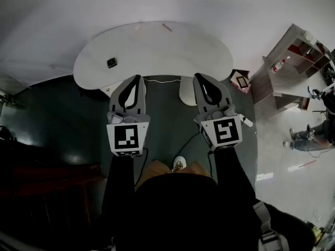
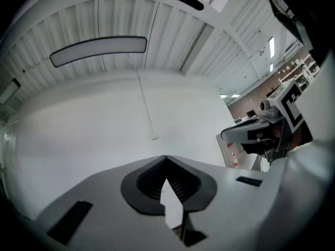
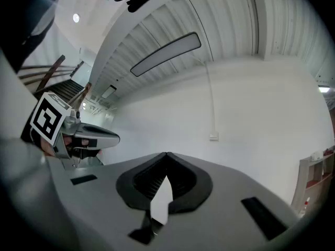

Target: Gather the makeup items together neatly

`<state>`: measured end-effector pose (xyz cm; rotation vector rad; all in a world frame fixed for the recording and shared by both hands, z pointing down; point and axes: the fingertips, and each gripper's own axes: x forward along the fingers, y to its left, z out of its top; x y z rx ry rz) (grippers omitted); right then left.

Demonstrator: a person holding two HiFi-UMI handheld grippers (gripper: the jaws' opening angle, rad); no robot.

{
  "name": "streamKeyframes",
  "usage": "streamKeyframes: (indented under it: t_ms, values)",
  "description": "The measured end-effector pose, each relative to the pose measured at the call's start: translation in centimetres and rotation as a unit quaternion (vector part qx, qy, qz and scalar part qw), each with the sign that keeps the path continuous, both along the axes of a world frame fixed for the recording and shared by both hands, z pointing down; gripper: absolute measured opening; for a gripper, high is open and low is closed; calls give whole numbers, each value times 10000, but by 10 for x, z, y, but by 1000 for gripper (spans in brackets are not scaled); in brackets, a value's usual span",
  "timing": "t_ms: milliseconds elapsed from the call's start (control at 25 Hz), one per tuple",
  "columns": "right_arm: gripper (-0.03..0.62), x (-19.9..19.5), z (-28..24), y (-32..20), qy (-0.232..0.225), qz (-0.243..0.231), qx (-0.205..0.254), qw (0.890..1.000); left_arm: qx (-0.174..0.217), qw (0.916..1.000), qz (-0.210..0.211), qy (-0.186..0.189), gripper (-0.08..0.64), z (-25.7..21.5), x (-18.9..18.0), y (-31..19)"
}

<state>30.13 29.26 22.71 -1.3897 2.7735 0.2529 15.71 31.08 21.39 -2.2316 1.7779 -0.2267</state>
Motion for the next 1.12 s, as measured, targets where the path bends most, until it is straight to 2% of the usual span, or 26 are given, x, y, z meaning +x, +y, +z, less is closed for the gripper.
streamKeyframes:
  t_ms: [360,640,800,1120]
  values:
    - [26,2,-4,2,-58,-94,136,9998,14,10000,40,-34,14,1,6,2]
    - [26,-11,-5,6,10,-453,220,9987,-3,9999,-119,-102,14,3,2,8]
    - [26,-32,-2,2,13,-702,206,9973,-82,9992,-362,-125,14,8,-18,11]
    - [26,-99,8,-18,45,-1164,238,9929,-93,9965,-830,-30,14,19,-84,2]
